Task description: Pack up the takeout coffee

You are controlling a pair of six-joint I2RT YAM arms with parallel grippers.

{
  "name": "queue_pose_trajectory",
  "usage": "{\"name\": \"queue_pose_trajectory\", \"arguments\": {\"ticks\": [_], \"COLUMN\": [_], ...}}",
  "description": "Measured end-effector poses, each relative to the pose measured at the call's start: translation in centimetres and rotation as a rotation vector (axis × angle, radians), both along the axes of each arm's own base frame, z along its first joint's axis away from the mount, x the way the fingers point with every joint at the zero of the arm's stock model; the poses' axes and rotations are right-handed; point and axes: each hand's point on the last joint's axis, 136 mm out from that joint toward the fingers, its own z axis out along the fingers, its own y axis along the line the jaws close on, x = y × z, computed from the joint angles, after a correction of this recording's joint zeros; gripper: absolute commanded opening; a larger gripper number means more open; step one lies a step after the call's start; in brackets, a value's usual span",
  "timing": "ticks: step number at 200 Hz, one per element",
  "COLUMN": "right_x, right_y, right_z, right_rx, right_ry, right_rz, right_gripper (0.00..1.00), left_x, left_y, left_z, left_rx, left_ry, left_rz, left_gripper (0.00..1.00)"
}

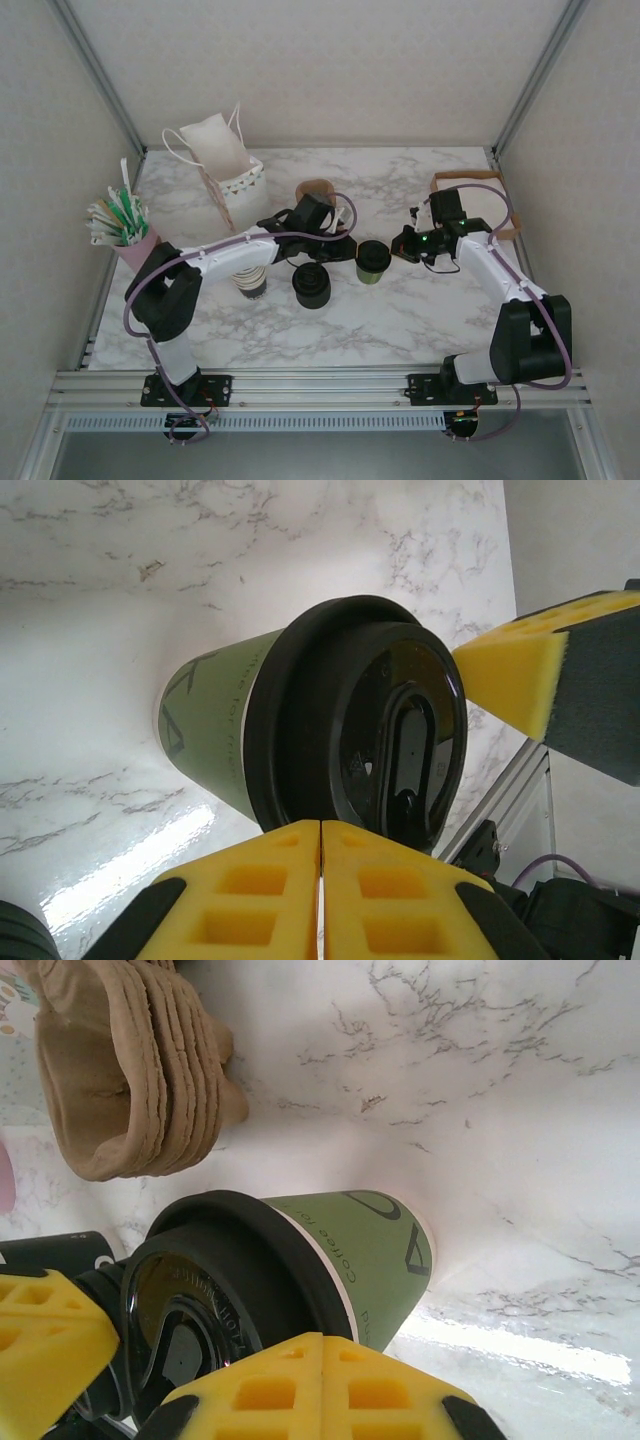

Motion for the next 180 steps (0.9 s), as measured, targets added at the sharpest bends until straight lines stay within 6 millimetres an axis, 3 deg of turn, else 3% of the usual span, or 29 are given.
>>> {"name": "queue_pose_trajectory", "arguments": {"ticks": [46, 85, 180], "right_x": [-1.2, -2.9, -2.7], "right_y": [-0.1, 0.1, 0.8], "right_z": [1.5, 0.3, 0.0], "right_rx": [0.017, 0.047, 0.099], "right_ry": [-0.043, 0.007, 0.012], "right_rz": [0.003, -0.001, 0.001], "right_gripper": [0.00, 0.00, 0.00], "left_x": [0.9, 2.1, 2.6], "left_y": [0.6, -0.4, -0.9], "left_z": [0.4, 1.5, -0.9], "left_rx": [-0.003, -0.023, 0.009], "left_ry": [-0.005, -0.028, 0.006], "left_rz": [0.021, 0.021, 0.019], "left_gripper": [0.09, 0.09, 0.09]}}
